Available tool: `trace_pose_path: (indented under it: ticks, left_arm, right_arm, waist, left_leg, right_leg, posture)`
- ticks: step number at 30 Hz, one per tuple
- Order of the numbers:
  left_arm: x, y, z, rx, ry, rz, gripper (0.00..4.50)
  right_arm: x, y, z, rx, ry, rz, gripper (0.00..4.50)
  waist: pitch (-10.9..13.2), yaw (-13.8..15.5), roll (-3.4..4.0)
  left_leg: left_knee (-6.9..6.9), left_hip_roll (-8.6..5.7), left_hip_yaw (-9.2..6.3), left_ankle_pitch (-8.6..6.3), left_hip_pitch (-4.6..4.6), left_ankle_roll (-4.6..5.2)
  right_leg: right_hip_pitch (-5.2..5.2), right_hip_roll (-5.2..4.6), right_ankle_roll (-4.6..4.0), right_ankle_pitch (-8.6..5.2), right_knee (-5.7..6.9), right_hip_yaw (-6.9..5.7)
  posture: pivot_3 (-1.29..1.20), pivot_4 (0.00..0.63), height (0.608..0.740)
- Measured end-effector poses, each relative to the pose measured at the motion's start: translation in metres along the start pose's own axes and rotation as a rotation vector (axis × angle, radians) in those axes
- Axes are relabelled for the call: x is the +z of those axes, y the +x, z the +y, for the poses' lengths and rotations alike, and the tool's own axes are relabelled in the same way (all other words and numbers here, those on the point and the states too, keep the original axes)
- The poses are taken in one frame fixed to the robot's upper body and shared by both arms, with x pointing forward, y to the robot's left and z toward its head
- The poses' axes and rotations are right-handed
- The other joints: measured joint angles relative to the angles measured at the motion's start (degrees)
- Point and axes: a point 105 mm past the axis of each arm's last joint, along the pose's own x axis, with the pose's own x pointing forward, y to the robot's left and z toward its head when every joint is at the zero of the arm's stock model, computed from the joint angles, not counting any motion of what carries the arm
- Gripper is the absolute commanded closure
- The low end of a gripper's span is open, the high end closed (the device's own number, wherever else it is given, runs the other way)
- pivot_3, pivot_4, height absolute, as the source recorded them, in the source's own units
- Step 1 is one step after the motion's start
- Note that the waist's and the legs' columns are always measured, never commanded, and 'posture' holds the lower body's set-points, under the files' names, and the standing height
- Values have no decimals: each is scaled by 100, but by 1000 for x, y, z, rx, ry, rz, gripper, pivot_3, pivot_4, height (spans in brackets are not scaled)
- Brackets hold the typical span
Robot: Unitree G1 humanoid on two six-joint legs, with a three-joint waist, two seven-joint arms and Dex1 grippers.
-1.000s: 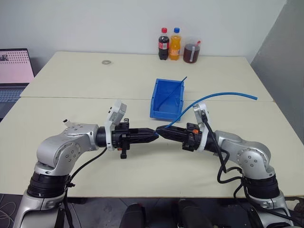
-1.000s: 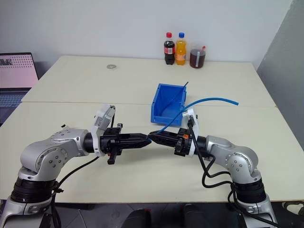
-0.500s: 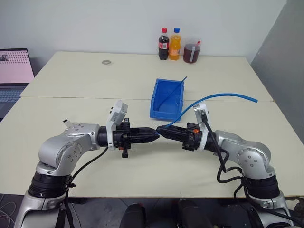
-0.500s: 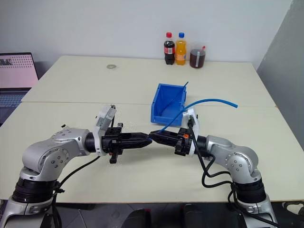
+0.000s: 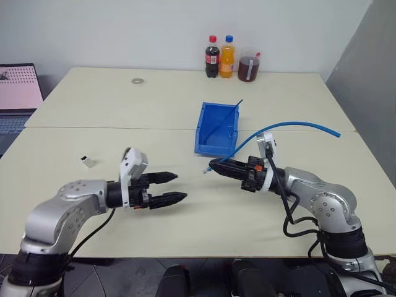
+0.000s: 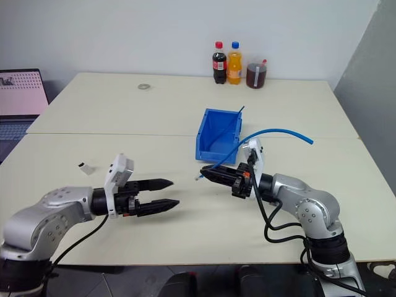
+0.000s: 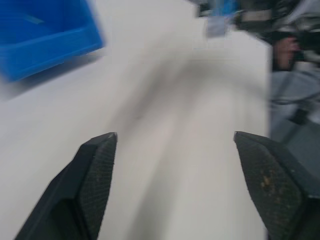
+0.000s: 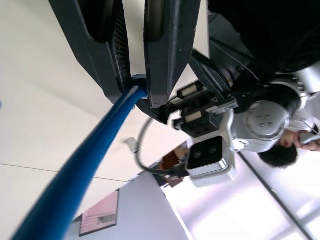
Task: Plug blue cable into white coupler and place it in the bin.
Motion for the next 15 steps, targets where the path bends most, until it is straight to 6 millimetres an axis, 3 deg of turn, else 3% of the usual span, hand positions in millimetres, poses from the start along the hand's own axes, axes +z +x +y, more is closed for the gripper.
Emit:
trace_pose_path:
  ticks: [6,11,15]
  left_arm:
    - [-42,-19,49,657,-55,-4,0]
    - [-50,-37,69,1018,-114,-47,0]
    - [-38,-40,86,1192,-129,-83,0]
  right_arm:
    - [-6,-5,-8,-30,-32,15,4390]
    - [-9,-5,-10,-28,-38,28,4390]
    - [-13,-4,-11,-24,-32,39,4390]
  waist:
    - [1,26,-14]
    - [-1,29,-16]
    - [-2,39,-19]
  left_leg:
    - [6,-3,-3,0,-4,0]
    - [6,-5,-4,0,-3,0]
    - [8,-13,-1,0,-3,0]
  right_leg:
    - [8,-17,6,3,0,-3]
    - [11,-16,7,5,0,-6]
    - [15,-8,7,6,2,-12]
  posture:
    - [0,150,740]
    - [0,150,740]
    - [0,150,740]
